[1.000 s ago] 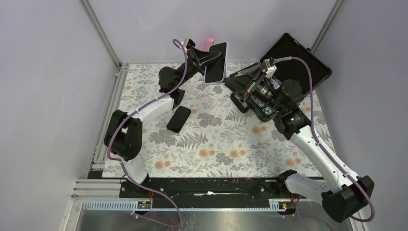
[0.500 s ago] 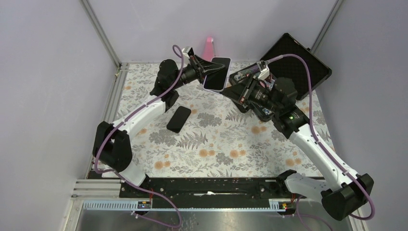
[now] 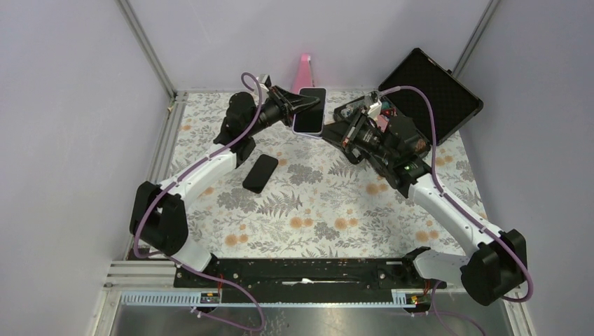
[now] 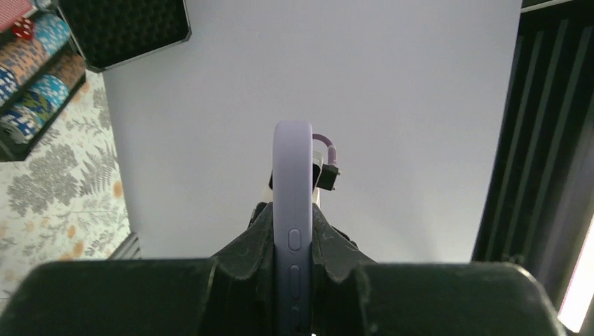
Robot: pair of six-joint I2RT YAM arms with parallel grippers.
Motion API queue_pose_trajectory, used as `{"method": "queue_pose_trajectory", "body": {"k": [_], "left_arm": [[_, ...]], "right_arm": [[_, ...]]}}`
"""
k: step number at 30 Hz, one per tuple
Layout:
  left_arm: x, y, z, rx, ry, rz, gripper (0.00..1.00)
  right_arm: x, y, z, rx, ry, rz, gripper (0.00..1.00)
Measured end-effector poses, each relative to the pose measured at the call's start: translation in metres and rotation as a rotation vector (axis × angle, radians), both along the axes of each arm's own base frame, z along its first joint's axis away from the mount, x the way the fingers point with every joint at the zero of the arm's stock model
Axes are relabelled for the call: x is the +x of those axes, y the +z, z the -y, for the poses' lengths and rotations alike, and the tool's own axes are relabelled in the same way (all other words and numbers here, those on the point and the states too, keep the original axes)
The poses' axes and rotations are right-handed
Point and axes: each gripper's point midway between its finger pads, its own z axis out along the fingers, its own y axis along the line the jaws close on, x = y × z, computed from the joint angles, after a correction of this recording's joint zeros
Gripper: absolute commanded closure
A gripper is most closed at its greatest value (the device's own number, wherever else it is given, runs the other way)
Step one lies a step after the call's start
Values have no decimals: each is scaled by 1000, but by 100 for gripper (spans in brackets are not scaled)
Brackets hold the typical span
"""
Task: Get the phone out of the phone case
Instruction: Remove the phone case from the phone.
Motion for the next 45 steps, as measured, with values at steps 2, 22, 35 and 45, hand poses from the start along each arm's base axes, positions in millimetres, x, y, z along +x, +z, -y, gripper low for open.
{"method": "queue_pose_trajectory", "body": {"k": [2,22,35,45], "left_arm": [[1,-3,-1,23,9,17,68],[-32,-58,-64,638,43,275,4],[-119,-52,-18,992,-97,960,42],[-120,-67,-1,1210,-166,1157,29]], "right_arm": [[0,-2,0,18,4,1,100],[-10,-48,21,-184,-79,-170,100],[-30,-92,39,-424,-62,-349,100],[-34,-101,43,-455,-71,-384,100]]}}
